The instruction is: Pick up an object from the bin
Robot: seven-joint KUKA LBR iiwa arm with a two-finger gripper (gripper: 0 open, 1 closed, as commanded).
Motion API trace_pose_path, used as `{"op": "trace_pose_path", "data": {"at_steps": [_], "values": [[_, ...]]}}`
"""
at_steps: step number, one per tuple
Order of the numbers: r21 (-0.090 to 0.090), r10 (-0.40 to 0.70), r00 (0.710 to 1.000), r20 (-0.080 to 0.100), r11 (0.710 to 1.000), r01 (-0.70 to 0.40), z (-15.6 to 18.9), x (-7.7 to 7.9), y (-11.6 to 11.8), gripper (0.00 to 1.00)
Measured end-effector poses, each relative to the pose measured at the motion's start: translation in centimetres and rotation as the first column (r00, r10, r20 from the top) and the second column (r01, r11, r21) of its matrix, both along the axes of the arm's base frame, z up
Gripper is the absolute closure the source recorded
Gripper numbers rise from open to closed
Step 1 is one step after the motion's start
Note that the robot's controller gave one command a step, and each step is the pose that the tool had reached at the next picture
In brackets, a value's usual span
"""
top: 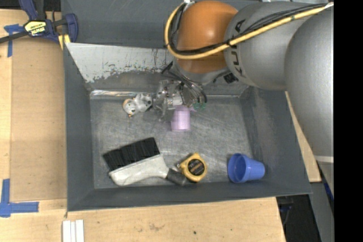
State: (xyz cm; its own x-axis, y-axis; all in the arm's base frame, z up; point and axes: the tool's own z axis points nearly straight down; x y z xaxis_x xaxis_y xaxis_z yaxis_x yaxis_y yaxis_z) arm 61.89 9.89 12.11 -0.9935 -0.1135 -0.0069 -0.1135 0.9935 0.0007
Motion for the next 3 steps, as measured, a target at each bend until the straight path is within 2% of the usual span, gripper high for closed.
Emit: {"op": "trace_pose_path", "data": {"at_steps": [1, 2, 3], "values": [[0.000, -0.027, 1.000, -0.001, 1.000, 0.027, 0.7, -0.2, -0.3, 1.00], [0.000, -0.026, 1.000, 0.001, 1.000, 0.026, 0.7, -0.2, 0.9, 1.00], [-0.002, -0.072, 0.997, -0.010, 0.997, 0.072, 5.8, -0.8, 0.7, 1.00]]}}
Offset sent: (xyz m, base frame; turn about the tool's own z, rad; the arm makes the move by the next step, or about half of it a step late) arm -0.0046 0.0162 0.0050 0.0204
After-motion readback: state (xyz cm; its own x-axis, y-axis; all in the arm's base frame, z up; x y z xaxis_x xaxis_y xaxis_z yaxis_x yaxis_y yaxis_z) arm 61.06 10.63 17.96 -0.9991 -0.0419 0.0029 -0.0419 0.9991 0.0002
